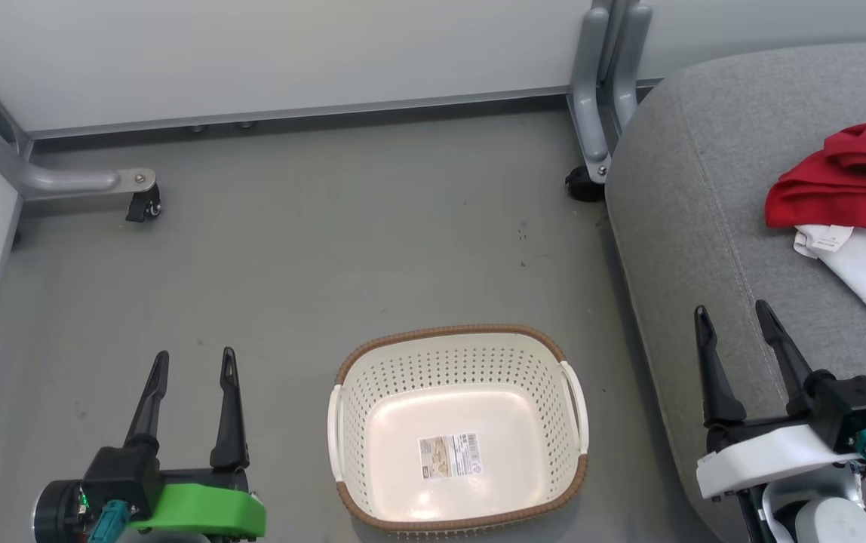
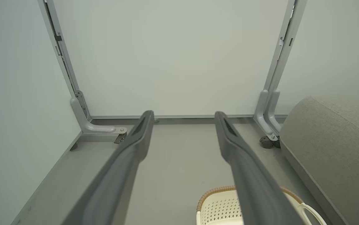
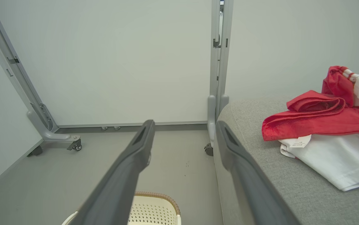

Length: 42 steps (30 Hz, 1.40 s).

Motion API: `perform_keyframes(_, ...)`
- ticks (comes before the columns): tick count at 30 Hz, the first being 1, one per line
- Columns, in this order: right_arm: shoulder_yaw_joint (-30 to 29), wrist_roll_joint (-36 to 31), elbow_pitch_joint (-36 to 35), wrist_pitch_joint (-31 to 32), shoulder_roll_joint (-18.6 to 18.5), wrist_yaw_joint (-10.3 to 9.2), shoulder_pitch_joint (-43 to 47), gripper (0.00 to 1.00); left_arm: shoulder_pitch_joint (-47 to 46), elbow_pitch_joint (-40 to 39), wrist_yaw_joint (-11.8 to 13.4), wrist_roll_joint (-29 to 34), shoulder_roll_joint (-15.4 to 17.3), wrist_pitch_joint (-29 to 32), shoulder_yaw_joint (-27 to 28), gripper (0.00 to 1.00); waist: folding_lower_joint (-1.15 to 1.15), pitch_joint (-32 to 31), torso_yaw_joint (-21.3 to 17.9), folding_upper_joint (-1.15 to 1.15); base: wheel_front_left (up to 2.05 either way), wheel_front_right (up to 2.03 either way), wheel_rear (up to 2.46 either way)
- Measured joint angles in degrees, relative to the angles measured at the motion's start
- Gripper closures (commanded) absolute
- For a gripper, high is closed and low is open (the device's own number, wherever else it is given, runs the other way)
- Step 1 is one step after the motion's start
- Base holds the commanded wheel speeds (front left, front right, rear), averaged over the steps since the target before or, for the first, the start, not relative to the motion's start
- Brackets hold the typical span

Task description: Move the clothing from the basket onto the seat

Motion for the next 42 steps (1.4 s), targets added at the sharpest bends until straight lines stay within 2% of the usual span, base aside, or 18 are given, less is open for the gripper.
perform_keyframes(15,1.0,0.8,-0.1,0.5,0.0,0.00,1.9,0.00,1.1,4.2,-2.1,1.8,-1.3,0.0,1.4,0.00,0.00,-2.3,-0.1,0.00,0.00,0.00,0.00)
perform_keyframes(27,1.0,1.1,-0.2,0.8,0.0,0.00,2.0,0.00,0.9,5.7,-2.7,3.2,-2.0,0.0,1.9,0.00,0.00,-2.2,0.0,0.00,0.00,0.00,0.00)
perform_keyframes(28,1.0,1.1,0.1,0.8,0.1,0.01,2.0,1.00,1.0,6.0,-2.7,3.3,-2.0,0.0,1.8,1.00,0.00,-2.2,0.0,0.00,0.00,0.00,0.00)
perform_keyframes(33,1.2,2.0,2.4,1.0,0.4,0.01,2.7,1.00,1.2,8.5,-2.7,2.5,-2.5,0.5,1.7,1.00,0.00,-2.3,0.0,0.00,0.00,0.00,0.00)
perform_keyframes(42,1.3,12.8,3.8,2.1,0.0,0.01,2.5,1.00,1.0,8.6,-3.2,-7.5,-2.5,3.0,2.9,1.00,0.00,-2.6,0.1,0.00,0.00,0.00,0.00)
